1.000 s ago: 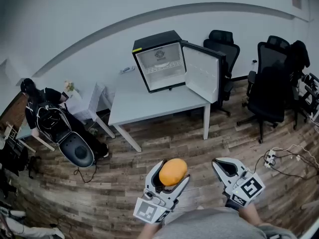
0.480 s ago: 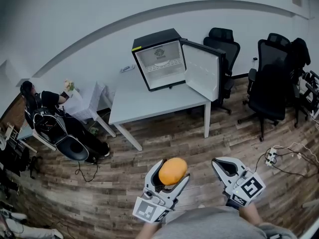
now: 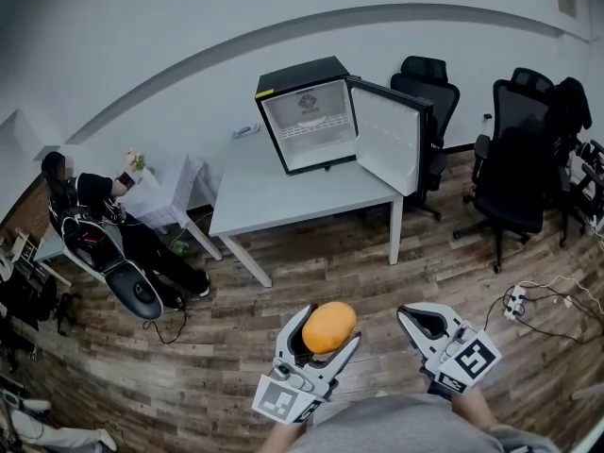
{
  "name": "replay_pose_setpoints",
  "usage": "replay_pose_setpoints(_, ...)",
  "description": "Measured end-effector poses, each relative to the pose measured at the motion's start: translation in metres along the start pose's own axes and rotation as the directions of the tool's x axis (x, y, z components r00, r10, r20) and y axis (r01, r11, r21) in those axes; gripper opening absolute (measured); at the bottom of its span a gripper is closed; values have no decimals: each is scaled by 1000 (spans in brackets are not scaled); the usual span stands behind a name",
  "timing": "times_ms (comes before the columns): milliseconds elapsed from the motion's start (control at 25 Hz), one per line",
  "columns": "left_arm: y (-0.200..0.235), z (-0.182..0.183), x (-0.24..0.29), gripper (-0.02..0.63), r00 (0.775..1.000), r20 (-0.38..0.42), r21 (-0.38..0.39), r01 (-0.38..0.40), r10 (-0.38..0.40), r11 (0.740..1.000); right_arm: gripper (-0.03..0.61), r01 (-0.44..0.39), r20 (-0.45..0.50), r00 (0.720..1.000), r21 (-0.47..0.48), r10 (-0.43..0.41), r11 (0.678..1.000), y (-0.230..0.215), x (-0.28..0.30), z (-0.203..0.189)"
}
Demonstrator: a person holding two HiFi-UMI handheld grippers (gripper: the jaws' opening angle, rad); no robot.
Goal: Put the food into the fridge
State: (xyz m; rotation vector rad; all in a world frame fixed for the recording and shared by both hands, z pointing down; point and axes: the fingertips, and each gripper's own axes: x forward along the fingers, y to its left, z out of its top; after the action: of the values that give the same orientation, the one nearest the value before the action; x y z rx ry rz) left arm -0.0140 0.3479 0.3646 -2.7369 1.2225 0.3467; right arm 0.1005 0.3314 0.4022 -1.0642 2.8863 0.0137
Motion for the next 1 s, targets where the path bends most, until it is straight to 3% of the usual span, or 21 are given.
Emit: replay_pose_setpoints(1000, -3, 1, 8, 365, 1000, 6, -1, -1, 1, 1000, 14, -38, 11, 999, 22, 38, 999, -1, 2, -2)
